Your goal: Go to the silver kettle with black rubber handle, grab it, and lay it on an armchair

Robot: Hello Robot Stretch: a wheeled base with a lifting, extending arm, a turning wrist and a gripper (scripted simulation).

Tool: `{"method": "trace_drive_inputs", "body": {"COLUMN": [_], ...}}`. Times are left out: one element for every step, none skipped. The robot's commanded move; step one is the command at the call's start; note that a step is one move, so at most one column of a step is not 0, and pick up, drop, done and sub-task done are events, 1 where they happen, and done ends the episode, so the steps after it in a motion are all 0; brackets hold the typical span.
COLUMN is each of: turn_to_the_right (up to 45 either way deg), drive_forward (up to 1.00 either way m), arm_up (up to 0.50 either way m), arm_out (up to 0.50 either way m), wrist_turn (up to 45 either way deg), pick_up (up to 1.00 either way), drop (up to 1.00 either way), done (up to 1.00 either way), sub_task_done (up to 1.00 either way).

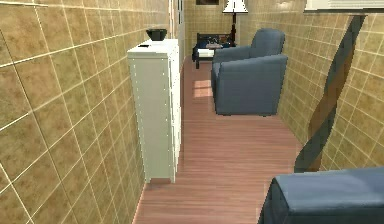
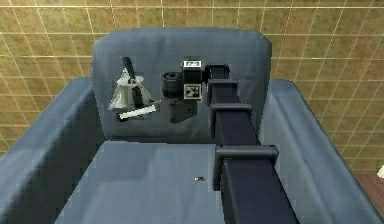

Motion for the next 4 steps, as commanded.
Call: {"method": "trace_drive_inputs", "body": {"turn_to_the_right": [0.0, 0.0, 0.0, 0.0], "drive_forward": [0.00, 0.00, 0.00, 0.00], "arm_up": [0.00, -0.18, -0.32, 0.00], "arm_out": [0.00, 0.00, 0.00, 0.00], "wrist_turn": [39.0, 0.0, 0.0, 0.0], "pick_up": [0.00, 0.00, 0.00, 0.00], "drop": [0.00, 0.00, 0.00, 1.00], "done": [0.00, 0.00, 0.00, 0.00], "sub_task_done": [0.00, 0.00, 0.00, 0.00]}}
